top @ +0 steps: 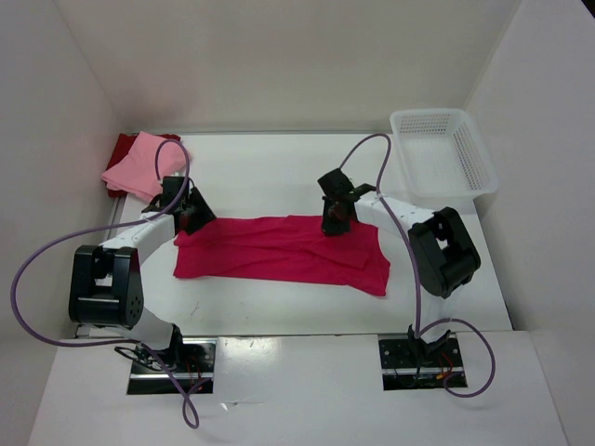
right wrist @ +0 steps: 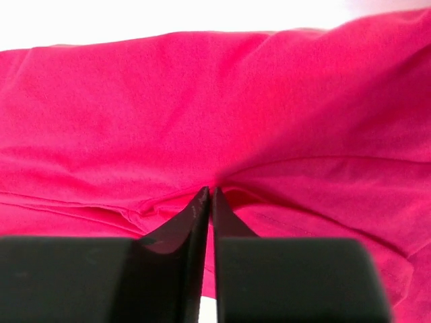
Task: Fold and stack the t-shirts
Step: Fold the other side of the tshirt into a rectangle
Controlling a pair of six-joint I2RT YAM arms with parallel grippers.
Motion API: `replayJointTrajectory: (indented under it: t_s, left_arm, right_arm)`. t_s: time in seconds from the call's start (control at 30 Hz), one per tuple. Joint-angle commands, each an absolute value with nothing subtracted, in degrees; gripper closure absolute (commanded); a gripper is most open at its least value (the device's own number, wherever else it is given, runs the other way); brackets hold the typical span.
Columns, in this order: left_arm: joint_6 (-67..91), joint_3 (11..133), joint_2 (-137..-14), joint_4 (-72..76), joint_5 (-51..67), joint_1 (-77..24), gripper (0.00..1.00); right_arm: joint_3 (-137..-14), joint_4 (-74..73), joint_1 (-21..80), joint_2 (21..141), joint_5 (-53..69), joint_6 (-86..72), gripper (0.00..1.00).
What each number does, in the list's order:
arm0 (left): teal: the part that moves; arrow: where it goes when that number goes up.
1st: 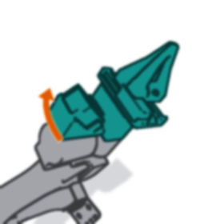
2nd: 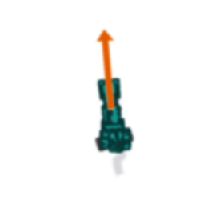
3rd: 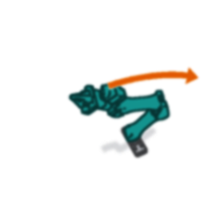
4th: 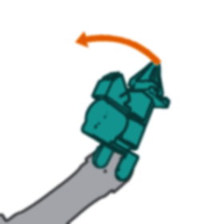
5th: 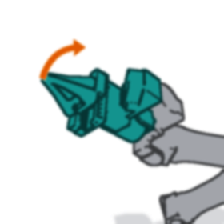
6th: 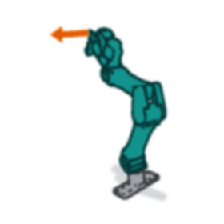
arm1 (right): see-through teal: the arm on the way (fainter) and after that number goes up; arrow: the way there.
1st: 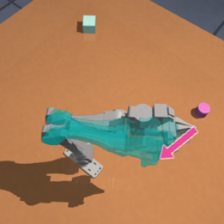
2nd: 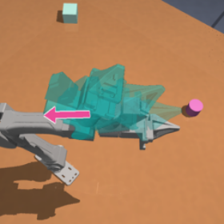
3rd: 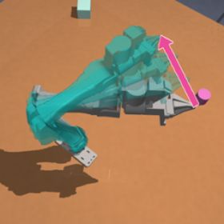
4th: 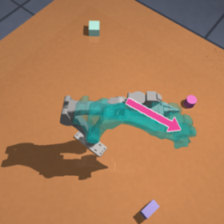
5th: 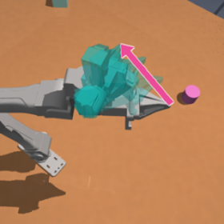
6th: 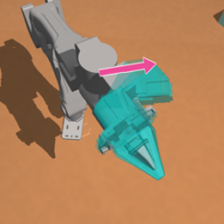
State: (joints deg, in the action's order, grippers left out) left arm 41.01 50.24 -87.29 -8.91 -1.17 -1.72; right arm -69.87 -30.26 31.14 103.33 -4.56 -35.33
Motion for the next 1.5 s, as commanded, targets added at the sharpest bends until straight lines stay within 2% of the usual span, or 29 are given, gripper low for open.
replayJointTrajectory:
  t_s: [0.0,0.27,0.5,0.57,0.6,0.63,0.67,0.73,0.8,0.93,0.97,1.0,1.07,1.13,1.17,1.27,1.47]
  left_arm:
    - [42.2,49.7,-87.8,-6.7,-0.8,-1.9,0.43]
    - [42.7,50.8,-87.8,-6.2,0.3,-1.9,0.43]
    - [42.7,51.9,-87.3,-6.7,0.3,-1.9,0.43]
    - [42.7,51.9,-87.3,-6.7,0.8,-1.9,0.43]
    - [42.7,51.9,-86.7,-6.7,0.8,-1.9,0.43]
    - [42.7,51.9,-86.7,-6.7,1.3,-1.9,0.43]
    - [42.2,51.9,-86.1,-7.3,1.3,-1.9,0.43]
    - [42.2,51.9,-85.5,-7.3,1.3,-1.9,0.42]
    - [42.2,51.3,-84.0,-7.9,1.3,-1.9,0.42]
    - [43.7,49.4,-83.4,-7.4,2.0,-2.5,0.42]
    - [43.7,48.6,-84.4,-6.9,2.0,-2.5,0.42]
    - [43.7,48.6,-85.1,-6.9,2.0,-2.5,0.42]
    - [43.7,49.4,-87.4,-6.9,1.2,-2.5,0.42]
    - [43.7,50.2,-88.7,-6.9,1.2,-2.5,0.42]
    - [43.7,50.9,-89.7,-6.9,1.2,-2.5,0.42]
    - [44.9,51.4,-92.0,-6.9,0.7,-1.8,0.42]
    - [45.4,52.0,-94.7,-7.9,2.0,1.5,0.42]
  right_arm:
    - [-69.7,-32.8,32.1,101.2,-6.1,-35.5,0.98]
    - [-60.1,-36.0,37.0,89.0,1.7,-40.9,1.00]
    - [-54.0,-34.8,45.7,83.2,8.4,-50.2,1.00]
    - [-52.0,-34.2,47.1,80.6,9.0,-52.9,0.87]
    - [-51.4,-34.2,47.1,79.8,9.1,-52.9,0.76]
    - [-51.4,-34.2,47.1,79.3,8.4,-52.9,0.59]
    - [-51.4,-34.9,46.5,79.3,7.8,-52.2,0.57]
    - [-53.0,-37.2,43.5,78.1,6.2,-50.6,0.57]
    - [-53.5,-37.2,39.8,75.8,6.2,-48.4,0.63]
    - [-54.1,-33.9,24.1,73.5,5.3,-43.7,0.92]
    - [-54.1,-33.0,19.5,76.0,5.3,-41.4,0.95]
    - [-54.6,-32.2,19.4,77.4,4.8,-40.3,0.95]
    - [-56.4,-29.5,16.1,80.2,3.0,-37.7,0.89]
    - [-58.0,-28.0,15.0,83.8,2.2,-36.6,0.69]
    - [-59.3,-26.6,15.0,85.0,2.2,-36.0,0.54]
    - [-62.4,-26.0,14.5,90.0,1.7,-35.4,0.48]
    - [-64.9,-26.0,14.5,94.4,-5.0,-34.7,0.49]
